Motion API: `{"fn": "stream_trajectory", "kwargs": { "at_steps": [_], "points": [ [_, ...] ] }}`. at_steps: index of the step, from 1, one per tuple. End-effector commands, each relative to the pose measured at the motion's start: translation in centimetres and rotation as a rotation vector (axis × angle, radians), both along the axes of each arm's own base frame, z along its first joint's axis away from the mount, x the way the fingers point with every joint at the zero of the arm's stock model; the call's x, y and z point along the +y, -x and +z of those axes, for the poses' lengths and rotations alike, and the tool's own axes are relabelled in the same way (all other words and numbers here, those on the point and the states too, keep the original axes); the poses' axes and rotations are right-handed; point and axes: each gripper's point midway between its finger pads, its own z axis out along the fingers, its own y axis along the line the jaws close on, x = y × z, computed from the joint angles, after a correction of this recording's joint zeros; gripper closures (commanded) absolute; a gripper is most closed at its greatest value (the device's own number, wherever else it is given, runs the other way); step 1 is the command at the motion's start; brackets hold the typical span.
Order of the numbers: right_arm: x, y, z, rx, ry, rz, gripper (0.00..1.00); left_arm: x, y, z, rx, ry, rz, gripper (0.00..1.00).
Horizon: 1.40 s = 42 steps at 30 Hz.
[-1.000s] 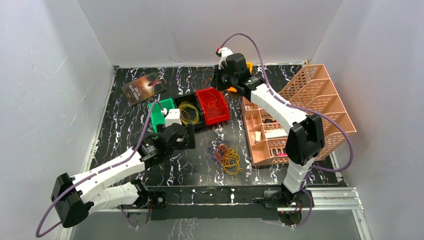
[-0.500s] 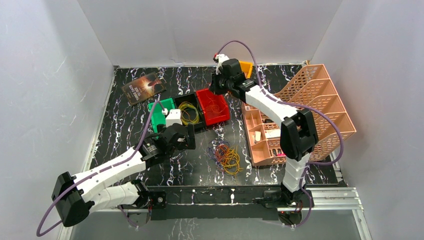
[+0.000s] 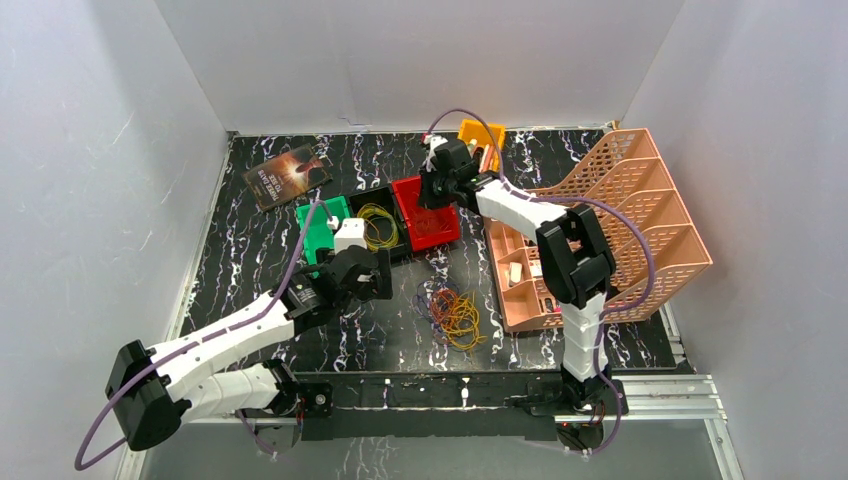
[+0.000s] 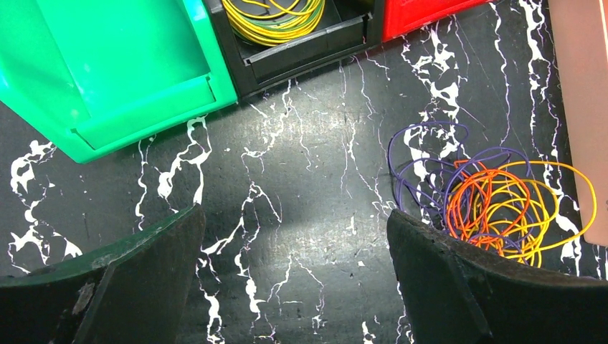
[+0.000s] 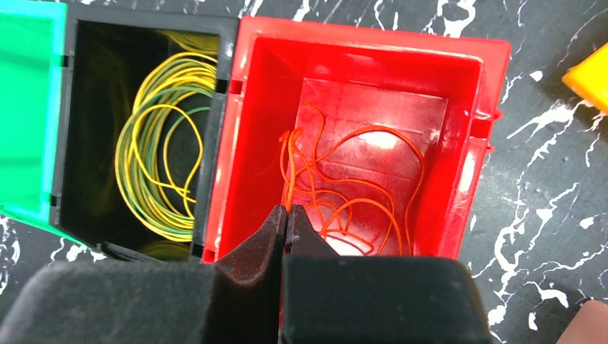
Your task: Untangle the cables
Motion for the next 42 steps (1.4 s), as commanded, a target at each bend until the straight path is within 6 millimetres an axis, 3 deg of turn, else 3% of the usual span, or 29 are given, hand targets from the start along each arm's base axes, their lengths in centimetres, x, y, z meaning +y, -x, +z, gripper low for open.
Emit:
{"fn": "stream_trajectory", "kwargs": {
  "at_steps": [1,6,12,20,23,31,36,42],
  "points": [
    [0.5,-0.8,-0.7,-0.02,-0.007,0.005,0.95,-0.4,-0.1,1.3,-0.007,0.013,-0.019,0.02],
    [0.2,-0.9,-1.1,-0.027,0.017,0.007,0.77,-0.3,-0.1,1.6,-0.017,0.023,-0.015,0.02],
    [-0.8,-1.2,2.6,-0.12,0.012,-0.02,0.57,-0.5,-0.3,1.7,-0.021,0.016,-0.023,0.02],
    [-3.1,0.6,7.9,-0.208,0.002,-0.048,0.48,-0.6,-0.6,2.3,-0.044,0.019,-0.032,0.02],
    [-4.7,2.3,9.4,-0.225,-0.001,-0.066,0.39,-1.8,-0.6,3.0,-0.069,0.066,-0.087,0.02],
    [-9.9,9.3,11.1,-0.167,-0.027,-0.142,0.39,-3.4,-0.6,4.5,-0.15,0.13,-0.199,0.02],
    [-12.5,14.1,9.7,-0.046,-0.092,-0.236,0.41,-4.6,-1.3,4.4,-0.149,0.115,-0.235,0.02],
    [-13.6,17.9,5.9,0.121,-0.163,-0.321,0.43,-6.2,-1.8,5.0,-0.21,0.129,-0.31,0.02]
  ]
}}
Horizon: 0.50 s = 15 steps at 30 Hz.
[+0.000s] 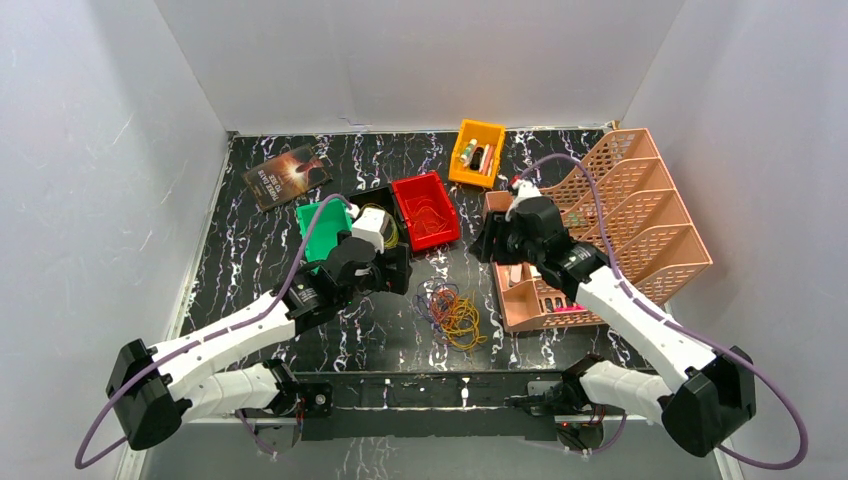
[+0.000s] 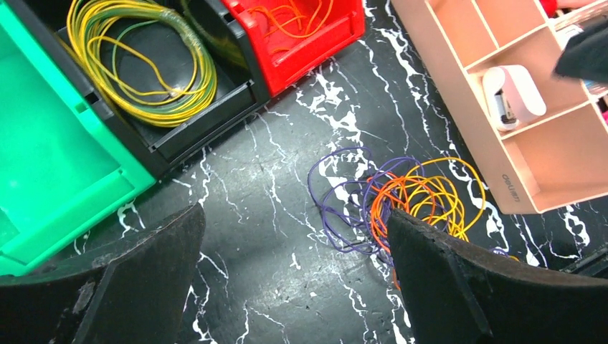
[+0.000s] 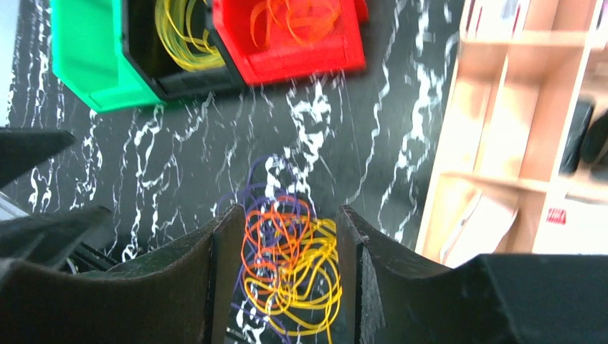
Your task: Untangle the cables
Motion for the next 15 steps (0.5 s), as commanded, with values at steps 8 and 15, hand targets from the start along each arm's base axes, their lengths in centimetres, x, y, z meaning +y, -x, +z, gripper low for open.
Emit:
{"fn": "stream_trajectory", "kwargs": {
  "at_steps": [8,15],
  "points": [
    [0.4,3.9,-6.9,0.296,-0.129,-0.098,0.45,-1.3,-0.9,2.8,-0.139,0.035,-0.09,0.02],
    [1.6,5.2,-8.9,0.373,-0.172,-0.045,0.46,-1.2,-0.8,2.6,-0.133,0.043,-0.079,0.01]
  ]
}}
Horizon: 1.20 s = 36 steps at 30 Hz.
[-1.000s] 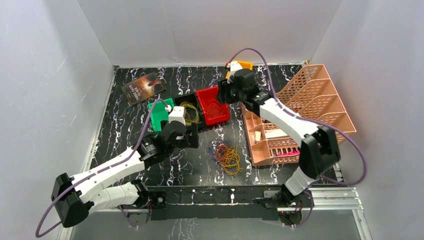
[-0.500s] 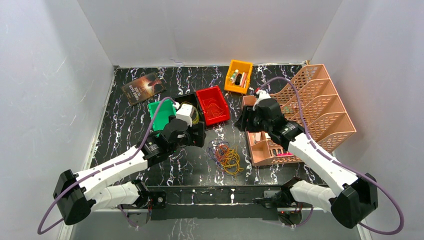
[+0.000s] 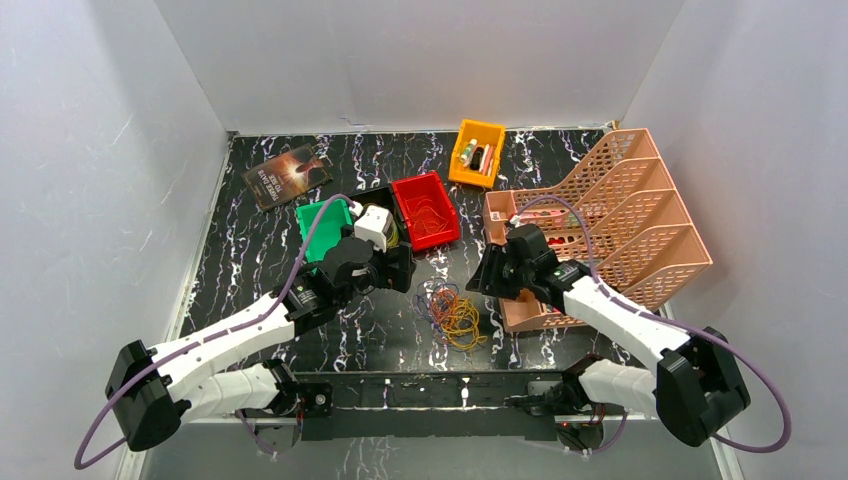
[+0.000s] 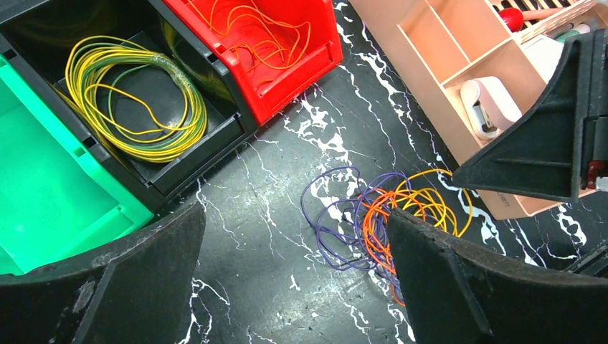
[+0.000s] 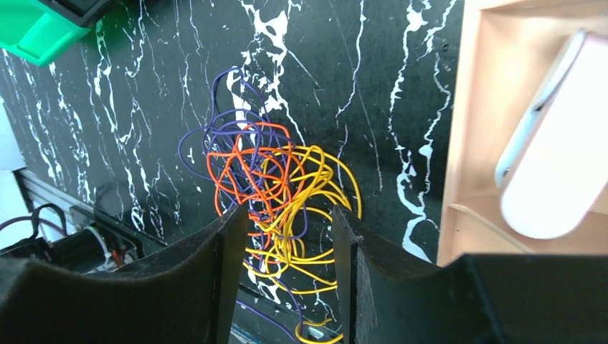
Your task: Untangle the cables
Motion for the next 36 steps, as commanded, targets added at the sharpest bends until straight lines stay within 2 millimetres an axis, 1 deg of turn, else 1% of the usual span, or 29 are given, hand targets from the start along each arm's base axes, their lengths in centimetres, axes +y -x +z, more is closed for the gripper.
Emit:
{"fn": "stream_trajectory", "kwargs": {
  "at_steps": [1,6,12,16,18,21,24,26,29,36],
  "points": [
    [2.0,-0.2,0.7,0.002,-0.1,0.029,0.46,0.0,0.0,1.0,-0.027,0.034,-0.003,0.02],
    [2.0,0.5,-0.6,0.036,-0.086,0.043,0.47,-0.2,0.1,0.5,-0.012,0.035,-0.009,0.02],
    [2.4,1.3,-1.5,0.077,-0.081,0.08,0.51,0.0,0.0,0.6,-0.02,0.027,-0.003,0.02],
    [2.6,1.6,-1.6,0.085,-0.08,0.102,0.6,-0.1,0.1,0.5,-0.018,0.037,-0.003,0.02],
    [2.6,1.6,-1.4,0.078,-0.074,0.106,0.66,-0.2,0.1,0.4,-0.016,0.039,-0.005,0.02],
    [1.9,1.2,-1.2,0.053,-0.041,0.093,0.77,-0.3,0.0,0.4,-0.015,0.042,-0.007,0.02],
    [1.3,0.5,-0.2,-0.001,-0.005,0.077,0.91,-0.5,-0.1,0.5,-0.02,0.042,-0.012,0.02],
    [0.8,0.0,0.6,-0.04,0.021,0.07,0.99,-0.6,-0.1,0.6,-0.026,0.045,-0.016,0.02],
    [0.9,-0.4,2.8,-0.115,0.019,0.115,1.0,-1.1,0.0,1.2,-0.061,0.079,-0.053,0.02],
    [1.7,-0.9,8.5,-0.272,-0.011,0.227,1.0,-2.1,0.6,4.9,-0.236,0.241,-0.136,0.02]
  ]
}}
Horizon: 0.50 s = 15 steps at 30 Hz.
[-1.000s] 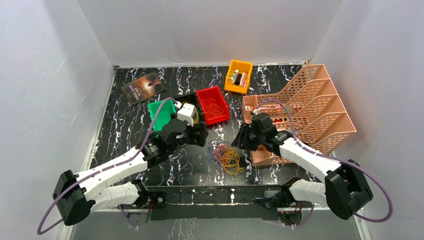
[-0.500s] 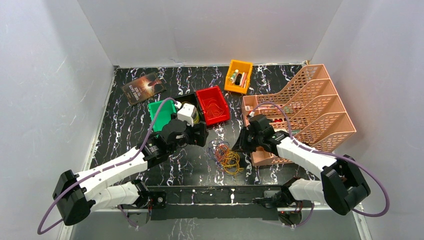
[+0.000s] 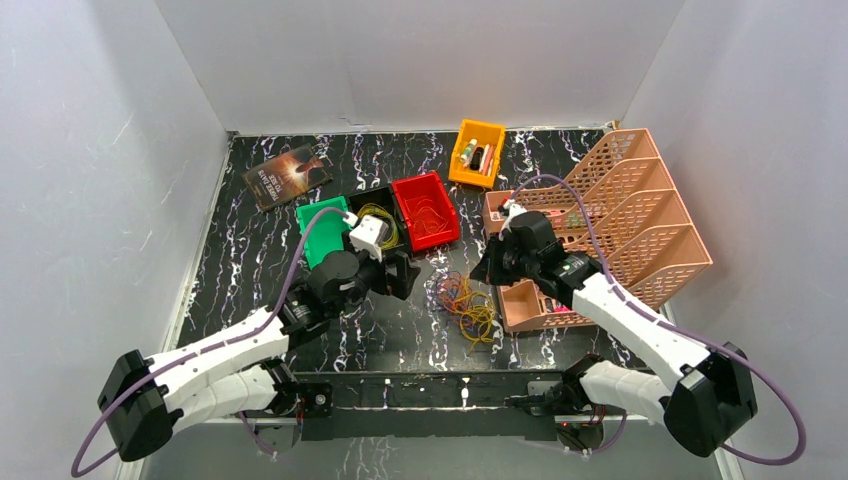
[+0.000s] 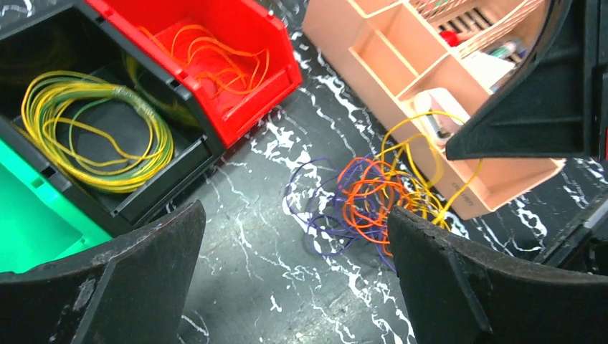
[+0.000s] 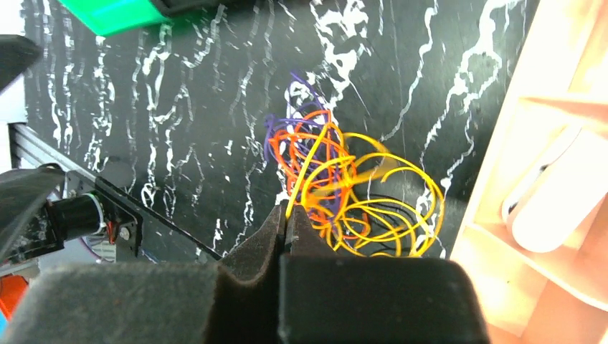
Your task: Untangle the cables
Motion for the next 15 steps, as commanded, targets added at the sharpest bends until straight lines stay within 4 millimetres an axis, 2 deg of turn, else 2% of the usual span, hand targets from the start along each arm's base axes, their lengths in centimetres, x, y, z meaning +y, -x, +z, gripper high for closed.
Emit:
{"fn": "stream_trajectory", "kwargs": {
  "at_steps": [1,5,8,15],
  "points": [
    [0.7,-0.7,5.4,-0.167,-0.026,0.105,1.0,-1.1,-0.1,5.0,-0.168,0.155,-0.06,0.02],
    [1.9,-0.4,9.0,-0.262,-0.08,0.213,1.0,-1.8,-0.2,5.6,-0.212,0.152,-0.095,0.02],
    [2.3,0.0,10.4,-0.29,-0.088,0.279,1.0,-2.4,-0.3,5.6,-0.214,0.125,-0.121,0.02],
    [2.3,0.0,15.9,-0.409,-0.135,0.281,1.0,-3.4,0.0,6.2,-0.263,0.155,-0.181,0.02]
  ]
}}
